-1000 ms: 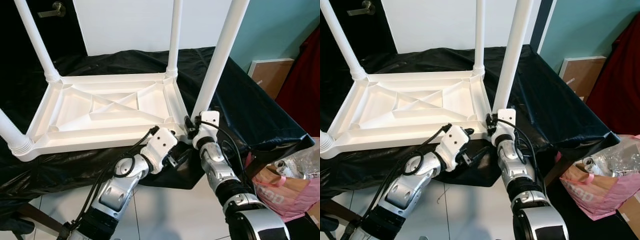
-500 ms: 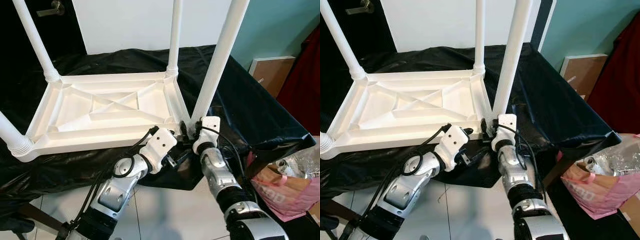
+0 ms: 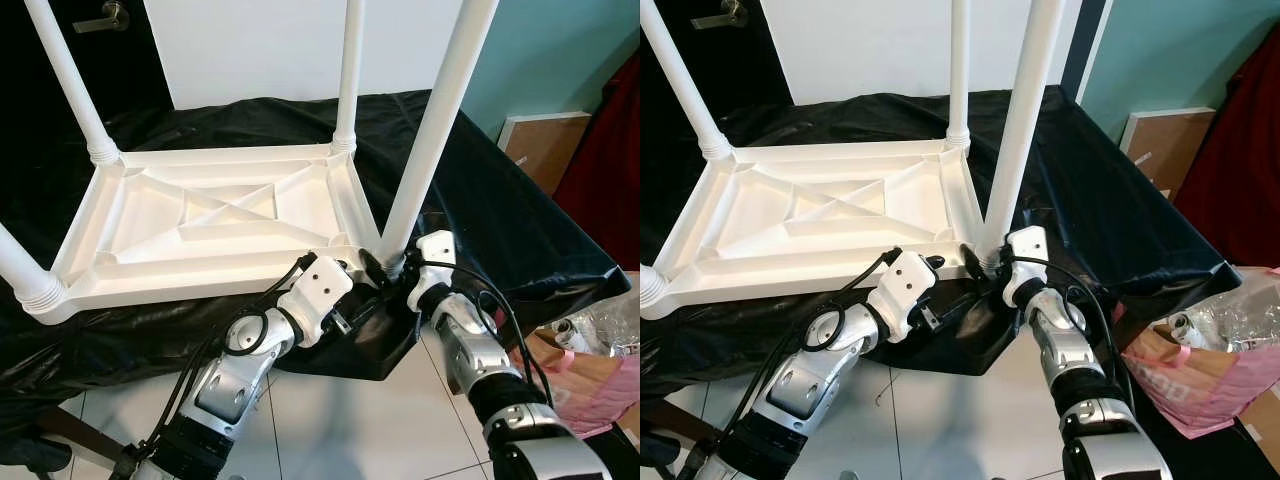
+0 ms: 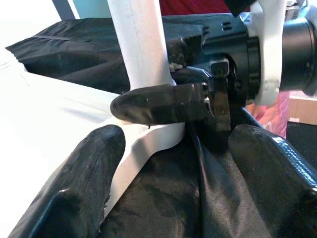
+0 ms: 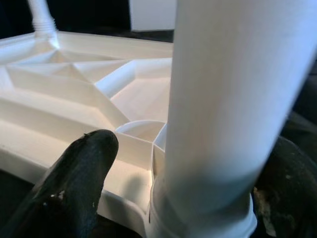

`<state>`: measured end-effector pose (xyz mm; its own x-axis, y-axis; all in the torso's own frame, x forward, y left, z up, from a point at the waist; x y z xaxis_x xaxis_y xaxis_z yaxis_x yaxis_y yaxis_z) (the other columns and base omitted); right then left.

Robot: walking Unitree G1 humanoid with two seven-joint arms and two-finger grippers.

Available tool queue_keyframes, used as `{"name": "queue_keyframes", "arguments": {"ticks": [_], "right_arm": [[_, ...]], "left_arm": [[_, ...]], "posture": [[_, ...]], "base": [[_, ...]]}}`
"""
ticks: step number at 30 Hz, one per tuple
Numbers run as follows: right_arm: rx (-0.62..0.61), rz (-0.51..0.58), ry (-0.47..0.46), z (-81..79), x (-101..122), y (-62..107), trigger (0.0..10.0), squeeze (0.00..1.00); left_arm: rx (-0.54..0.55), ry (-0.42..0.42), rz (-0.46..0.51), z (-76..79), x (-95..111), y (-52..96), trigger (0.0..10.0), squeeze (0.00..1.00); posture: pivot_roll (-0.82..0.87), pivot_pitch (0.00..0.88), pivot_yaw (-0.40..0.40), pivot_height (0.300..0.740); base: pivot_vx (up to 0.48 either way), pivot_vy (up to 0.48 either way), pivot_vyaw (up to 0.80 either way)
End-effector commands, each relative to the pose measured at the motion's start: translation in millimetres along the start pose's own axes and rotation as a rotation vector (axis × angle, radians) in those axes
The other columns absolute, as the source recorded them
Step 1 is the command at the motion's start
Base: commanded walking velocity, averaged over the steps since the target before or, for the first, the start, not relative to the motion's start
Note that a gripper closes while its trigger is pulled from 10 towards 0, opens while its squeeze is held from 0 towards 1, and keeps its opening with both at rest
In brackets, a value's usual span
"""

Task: Building children table

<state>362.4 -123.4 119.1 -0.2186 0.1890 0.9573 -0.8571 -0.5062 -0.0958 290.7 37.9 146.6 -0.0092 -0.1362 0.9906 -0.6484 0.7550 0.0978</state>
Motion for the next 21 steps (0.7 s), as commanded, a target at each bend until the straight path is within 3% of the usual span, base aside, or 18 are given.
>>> {"name": "queue_keyframes", "arguments": {"ticks": [1, 13, 14, 16, 17, 18, 19, 21], "right_arm": [[0.041, -0.013, 0.026, -0.1, -0.9, -1.4, 10.0, 0.0], [0.119, -0.057, 0.08, 8.4, -1.6, -7.2, 10.0, 0.0], [0.13, -0.066, 0.088, 7.6, -2.6, -8.1, 4.4, 0.0], [0.138, -0.071, 0.092, 6.8, -3.3, -8.8, 4.4, 0.0], [0.141, -0.076, 0.092, 6.1, -4.0, -9.2, 0.8, 0.0], [0.141, -0.076, 0.092, 6.1, -4.0, -9.2, 0.8, 0.0], [0.145, -0.081, 0.088, 4.8, -5.4, -9.0, 0.0, 0.0], [0.145, -0.081, 0.088, 4.8, -5.4, -9.0, 0.0, 0.0]], "left_arm": [[0.018, -0.007, 0.008, -1.4, -0.9, -1.5, 10.0, 0.0], [0.001, -0.018, 0.021, 1.5, 2.6, -3.7, 10.0, 0.0], [-0.002, -0.021, 0.023, 2.3, 2.8, -3.7, 10.0, 0.0], [-0.004, -0.023, 0.024, 2.8, 2.9, -3.8, 10.0, 0.0], [-0.004, -0.021, 0.025, 3.1, 2.9, -3.9, 10.0, 0.0], [-0.004, -0.021, 0.025, 3.1, 2.9, -3.9, 10.0, 0.0], [-0.003, -0.02, 0.028, 3.2, 3.2, -3.8, 10.0, 0.0], [-0.003, -0.02, 0.028, 3.2, 3.2, -3.8, 10.0, 0.0]], "posture": [[0.03, 0.031, -0.048, 0.74], [0.03, 0.03, -0.041, 0.74], [0.03, 0.03, -0.042, 0.74], [0.03, 0.03, -0.043, 0.74], [0.03, 0.031, -0.044, 0.74], [0.03, 0.031, -0.044, 0.74], [0.03, 0.032, -0.046, 0.74], [0.03, 0.032, -0.046, 0.74]], "base": [[0.0, 0.0, 0.0], [0.0, 0.0, 0.0], [0.0, 0.0, 0.0], [0.0, 0.0, 0.0], [0.0, 0.0, 0.0], [0.0, 0.0, 0.0], [0.0, 0.0, 0.0], [0.0, 0.0, 0.0]]}}
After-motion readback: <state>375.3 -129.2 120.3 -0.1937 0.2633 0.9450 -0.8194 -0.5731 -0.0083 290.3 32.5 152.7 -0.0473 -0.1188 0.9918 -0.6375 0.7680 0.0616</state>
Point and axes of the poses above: a point about 5 cm out from each wrist's last joint towards the gripper, its own y axis pointing back from the gripper into the wrist, its own x axis along the axis of the wrist's last joint, z = x × y, the point moved 2 cm from there along -y, pointing out of the wrist towards the gripper, and after that the axes turned 12 degrees about y, right-handed, at the moved point
